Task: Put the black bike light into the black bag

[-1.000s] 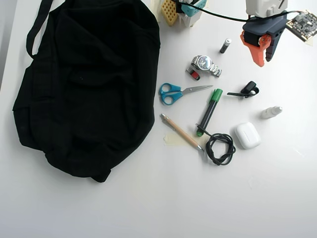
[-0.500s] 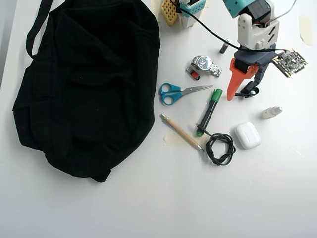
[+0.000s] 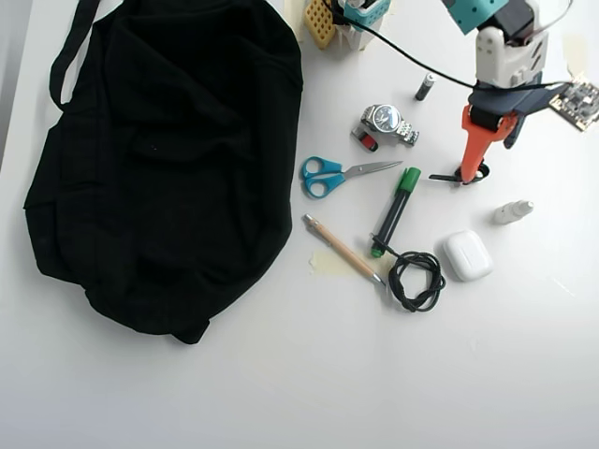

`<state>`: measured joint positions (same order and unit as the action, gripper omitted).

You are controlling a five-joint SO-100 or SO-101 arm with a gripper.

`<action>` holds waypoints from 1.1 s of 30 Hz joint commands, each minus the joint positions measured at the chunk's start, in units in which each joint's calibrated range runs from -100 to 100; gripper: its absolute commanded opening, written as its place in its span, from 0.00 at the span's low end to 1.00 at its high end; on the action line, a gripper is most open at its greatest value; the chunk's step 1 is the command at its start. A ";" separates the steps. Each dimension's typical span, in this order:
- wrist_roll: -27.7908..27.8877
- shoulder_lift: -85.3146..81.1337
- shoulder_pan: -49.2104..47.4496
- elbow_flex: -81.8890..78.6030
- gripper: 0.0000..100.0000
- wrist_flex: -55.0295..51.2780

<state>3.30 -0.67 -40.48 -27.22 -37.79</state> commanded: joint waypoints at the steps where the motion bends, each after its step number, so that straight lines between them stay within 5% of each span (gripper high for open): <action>1: 0.16 0.92 0.09 -1.53 0.35 6.61; 33: -4.61 3.82 -2.31 -5.94 0.35 12.38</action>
<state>-1.20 3.34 -42.97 -35.49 -26.12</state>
